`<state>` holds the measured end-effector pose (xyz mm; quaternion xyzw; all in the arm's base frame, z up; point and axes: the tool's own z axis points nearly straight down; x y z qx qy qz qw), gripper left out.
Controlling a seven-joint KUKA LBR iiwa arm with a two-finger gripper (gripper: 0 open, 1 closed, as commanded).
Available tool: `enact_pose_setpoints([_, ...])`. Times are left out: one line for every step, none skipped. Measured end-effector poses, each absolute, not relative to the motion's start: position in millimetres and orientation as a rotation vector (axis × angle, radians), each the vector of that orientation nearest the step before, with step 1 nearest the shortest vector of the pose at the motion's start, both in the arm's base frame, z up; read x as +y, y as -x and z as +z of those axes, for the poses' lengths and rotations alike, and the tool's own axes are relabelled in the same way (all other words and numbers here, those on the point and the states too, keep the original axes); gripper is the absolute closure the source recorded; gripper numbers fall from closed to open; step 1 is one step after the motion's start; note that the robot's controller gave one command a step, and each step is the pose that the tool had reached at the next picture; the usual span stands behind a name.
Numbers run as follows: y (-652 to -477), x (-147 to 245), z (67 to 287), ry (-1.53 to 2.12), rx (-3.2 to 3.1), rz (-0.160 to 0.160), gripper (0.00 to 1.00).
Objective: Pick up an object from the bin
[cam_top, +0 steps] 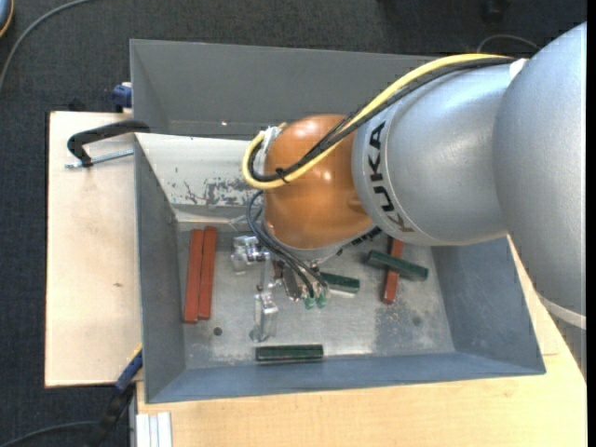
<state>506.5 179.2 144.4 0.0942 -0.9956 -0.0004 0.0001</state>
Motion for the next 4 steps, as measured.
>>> enact_pose_setpoints([-497.3,149,69,-0.107,-3.134,0.001,0.0])
enact_pose_setpoints([-540.2,47,154,-0.134,-3.152,0.004,0.0])
enact_pose_setpoints([-573.1,31,66,-0.198,-3.136,0.0,0.0])
enact_pose_setpoints([-573.2,32,71,-0.199,-3.138,-0.003,1.0])
